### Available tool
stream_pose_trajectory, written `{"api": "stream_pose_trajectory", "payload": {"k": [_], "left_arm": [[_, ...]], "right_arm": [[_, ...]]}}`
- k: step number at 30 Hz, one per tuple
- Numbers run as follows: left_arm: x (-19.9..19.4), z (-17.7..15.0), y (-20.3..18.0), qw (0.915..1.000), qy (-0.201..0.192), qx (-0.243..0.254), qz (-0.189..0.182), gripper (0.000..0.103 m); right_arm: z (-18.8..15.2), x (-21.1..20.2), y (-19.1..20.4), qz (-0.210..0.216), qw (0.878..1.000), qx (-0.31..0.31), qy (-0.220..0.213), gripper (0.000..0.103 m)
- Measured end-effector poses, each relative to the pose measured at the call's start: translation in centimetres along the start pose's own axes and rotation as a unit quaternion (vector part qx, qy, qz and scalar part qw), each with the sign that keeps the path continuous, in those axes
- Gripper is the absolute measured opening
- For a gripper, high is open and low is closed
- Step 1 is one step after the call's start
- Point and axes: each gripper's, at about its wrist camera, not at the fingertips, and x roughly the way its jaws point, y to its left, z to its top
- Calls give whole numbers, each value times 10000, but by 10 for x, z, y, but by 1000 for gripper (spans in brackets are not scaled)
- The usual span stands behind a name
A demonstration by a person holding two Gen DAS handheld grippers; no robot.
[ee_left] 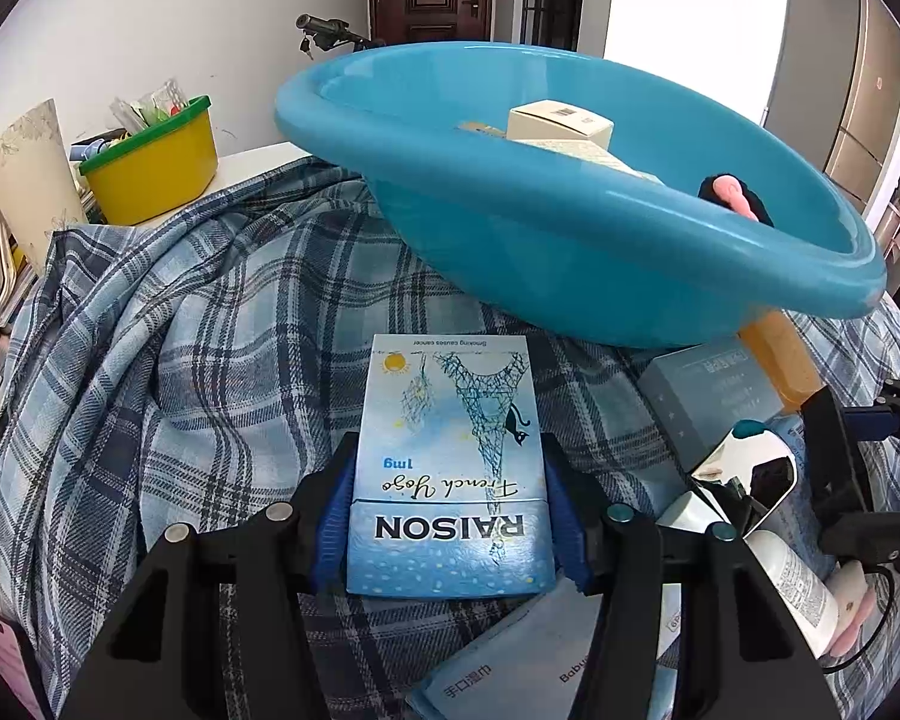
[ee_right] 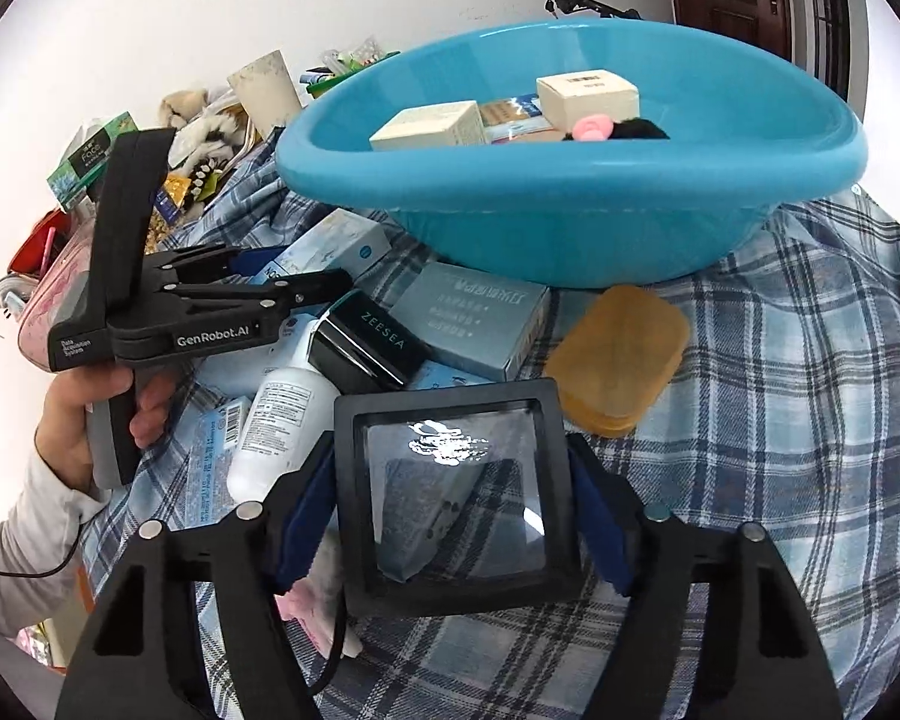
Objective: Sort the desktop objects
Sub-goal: 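Grasp the black square frame with the right tool, then carry the black frame over the basin with the right tool while the left tool holds the RAISON box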
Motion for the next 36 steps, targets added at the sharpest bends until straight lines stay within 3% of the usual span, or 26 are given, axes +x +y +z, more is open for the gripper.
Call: {"api": "stream_pose_trajectory", "payload": {"k": [18, 27, 36], "left_arm": [[-2, 0, 0, 10000, -19, 7, 62, 58], [-4, -1, -1, 9999, -57, 77, 139, 58], [-4, 0, -1, 9999, -49, 38, 95, 58]], "right_arm": [[3, -30, -2, -70, 9987, 81, -495, 70], [-9, -67, 11, -577, 9962, 54, -651, 70], [8, -101, 36, -1263, 9868, -91, -1007, 70]]}}
